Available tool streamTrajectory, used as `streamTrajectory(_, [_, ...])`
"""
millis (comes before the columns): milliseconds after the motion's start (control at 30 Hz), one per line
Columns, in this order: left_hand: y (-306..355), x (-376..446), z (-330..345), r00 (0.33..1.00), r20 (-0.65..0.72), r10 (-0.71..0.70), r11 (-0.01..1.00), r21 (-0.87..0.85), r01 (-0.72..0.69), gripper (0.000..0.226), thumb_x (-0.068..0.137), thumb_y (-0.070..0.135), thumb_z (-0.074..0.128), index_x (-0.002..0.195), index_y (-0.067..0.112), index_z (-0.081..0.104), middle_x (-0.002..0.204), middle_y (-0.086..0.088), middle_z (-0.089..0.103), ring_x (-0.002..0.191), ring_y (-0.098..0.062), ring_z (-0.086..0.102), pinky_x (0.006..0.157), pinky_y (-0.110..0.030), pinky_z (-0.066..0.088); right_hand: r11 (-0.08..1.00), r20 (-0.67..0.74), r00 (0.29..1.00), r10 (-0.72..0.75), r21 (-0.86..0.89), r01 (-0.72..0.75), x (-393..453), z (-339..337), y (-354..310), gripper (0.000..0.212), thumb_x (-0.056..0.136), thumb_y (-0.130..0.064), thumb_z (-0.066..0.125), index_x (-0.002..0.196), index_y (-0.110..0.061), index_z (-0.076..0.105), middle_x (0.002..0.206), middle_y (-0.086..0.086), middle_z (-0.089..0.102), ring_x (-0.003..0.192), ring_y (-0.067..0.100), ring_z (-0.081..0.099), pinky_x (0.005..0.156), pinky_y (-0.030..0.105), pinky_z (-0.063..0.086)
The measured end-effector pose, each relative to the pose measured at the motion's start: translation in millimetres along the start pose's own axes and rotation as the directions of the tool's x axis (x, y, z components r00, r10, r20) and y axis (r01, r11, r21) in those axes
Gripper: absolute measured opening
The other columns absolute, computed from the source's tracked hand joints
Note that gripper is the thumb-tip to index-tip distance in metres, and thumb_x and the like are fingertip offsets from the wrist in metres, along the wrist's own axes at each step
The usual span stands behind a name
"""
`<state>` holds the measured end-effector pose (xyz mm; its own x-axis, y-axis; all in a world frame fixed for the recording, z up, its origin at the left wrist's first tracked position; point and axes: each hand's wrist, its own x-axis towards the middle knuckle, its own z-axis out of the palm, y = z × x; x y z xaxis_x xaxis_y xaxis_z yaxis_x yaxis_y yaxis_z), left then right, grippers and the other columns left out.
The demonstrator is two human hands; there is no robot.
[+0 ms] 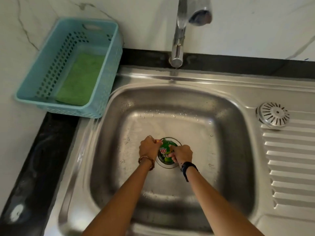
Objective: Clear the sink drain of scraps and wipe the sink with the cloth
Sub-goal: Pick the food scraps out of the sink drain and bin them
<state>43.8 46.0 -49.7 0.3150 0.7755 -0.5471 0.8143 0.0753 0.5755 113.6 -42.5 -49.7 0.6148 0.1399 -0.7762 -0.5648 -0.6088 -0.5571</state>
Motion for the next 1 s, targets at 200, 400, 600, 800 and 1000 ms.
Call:
streamTrajectory(200, [-6.7,-3.8,-5.3,1.0,0.0,0.011,0.999,-0.044,-0.011,0.013,0.083,0.016,0.06,0.072,0.008,0.06,0.08,-0.016,0.065,0.083,-0.032,0.062,0.065,-0.033,0.046,0.983,-0.09,0.979,-0.18,-0.062,0.175,-7.7,1.7,5.1,0.017,0.084,-0.014,0.061,0.092,-0.002,0.068,0.073,0.015,0.066,0.056,0.019,0.056,0.045,0.02,0.045])
streamTrajectory(400, [4.5,-56.6,-51.7,0.999,0.004,0.045,0.908,-0.416,-0.039,0.012,0.086,0.01,0.058,0.088,0.002,0.067,0.089,-0.02,0.07,0.073,-0.023,0.063,0.075,-0.037,0.056,0.926,-0.136,0.934,-0.329,0.145,0.348,-65.7,-29.8,-9.6,0.004,0.089,-0.013,0.058,0.09,-0.01,0.06,0.062,0.003,0.058,0.043,0.004,0.052,0.034,0.01,0.037])
streamTrajectory(600, [-28.9,-171.0,-120.2,0.984,-0.004,0.18,0.763,-0.63,-0.142,0.018,0.089,0.002,0.053,0.076,0.014,0.057,0.069,-0.002,0.061,0.056,-0.004,0.06,0.055,-0.013,0.051,0.837,0.111,0.863,-0.492,0.335,0.433,-177.3,-47.9,3.2,0.019,0.09,-0.015,0.053,0.072,-0.018,0.049,0.045,-0.007,0.054,0.036,0.001,0.039,0.032,0.013,0.028])
streamTrajectory(800, [-116.2,-323.7,-140.6,0.978,-0.2,0.056,0.527,-0.826,-0.199,0.019,0.088,0.003,0.053,0.074,0.015,0.057,0.062,-0.002,0.061,0.053,-0.006,0.06,0.06,-0.019,0.052,0.807,0.404,0.702,-0.587,0.361,0.467,-301.3,-44.7,92.1,0.014,0.091,-0.014,0.051,0.078,-0.02,0.051,0.044,-0.007,0.05,0.035,0.003,0.032,0.032,0.014,0.024])
streamTrajectory(1000, [-237.8,-423.4,-131.3,0.944,-0.295,-0.148,0.497,-0.848,-0.187,0.007,0.085,0.015,0.06,0.082,0.009,0.06,0.061,0.0,0.064,0.053,-0.012,0.061,0.047,-0.018,0.049,0.823,0.646,0.57,-0.508,0.17,0.542,-360.3,-27.3,206.5,0.014,0.091,-0.019,0.055,0.077,-0.021,0.055,0.048,-0.006,0.054,0.037,0.004,0.038,0.034,0.015,0.028])
